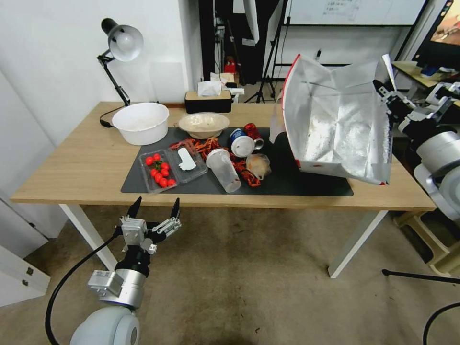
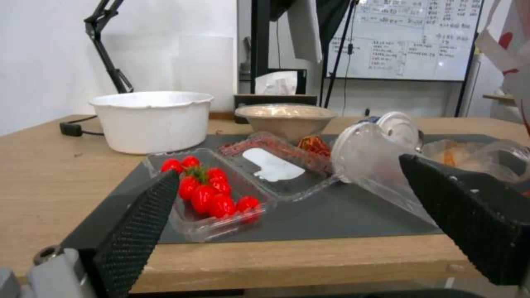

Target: Pick up the food delivery bag from the floor and place it on the table.

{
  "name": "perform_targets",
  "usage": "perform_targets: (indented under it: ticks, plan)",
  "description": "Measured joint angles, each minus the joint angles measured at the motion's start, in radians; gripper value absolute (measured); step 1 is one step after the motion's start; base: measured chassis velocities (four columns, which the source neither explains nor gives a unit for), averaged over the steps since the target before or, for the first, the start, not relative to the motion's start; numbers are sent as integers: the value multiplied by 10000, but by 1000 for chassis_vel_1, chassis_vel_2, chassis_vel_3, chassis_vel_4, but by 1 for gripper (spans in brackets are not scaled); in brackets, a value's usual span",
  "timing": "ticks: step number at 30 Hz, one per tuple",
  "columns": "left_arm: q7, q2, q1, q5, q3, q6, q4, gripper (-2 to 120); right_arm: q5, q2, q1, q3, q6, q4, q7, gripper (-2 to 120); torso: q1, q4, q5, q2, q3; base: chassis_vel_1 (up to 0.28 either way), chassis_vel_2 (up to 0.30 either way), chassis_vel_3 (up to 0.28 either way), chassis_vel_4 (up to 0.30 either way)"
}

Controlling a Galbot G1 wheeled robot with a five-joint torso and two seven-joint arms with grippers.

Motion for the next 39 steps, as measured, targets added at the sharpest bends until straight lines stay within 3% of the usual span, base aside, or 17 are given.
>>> perform_targets:
  ticks: [39]
  plan:
    - [43,44,-18,-20,10,-5,-33,99,-775,197,-363,9,-77,-440,-82,0,0,0,1,0,-1,0,0,0,0]
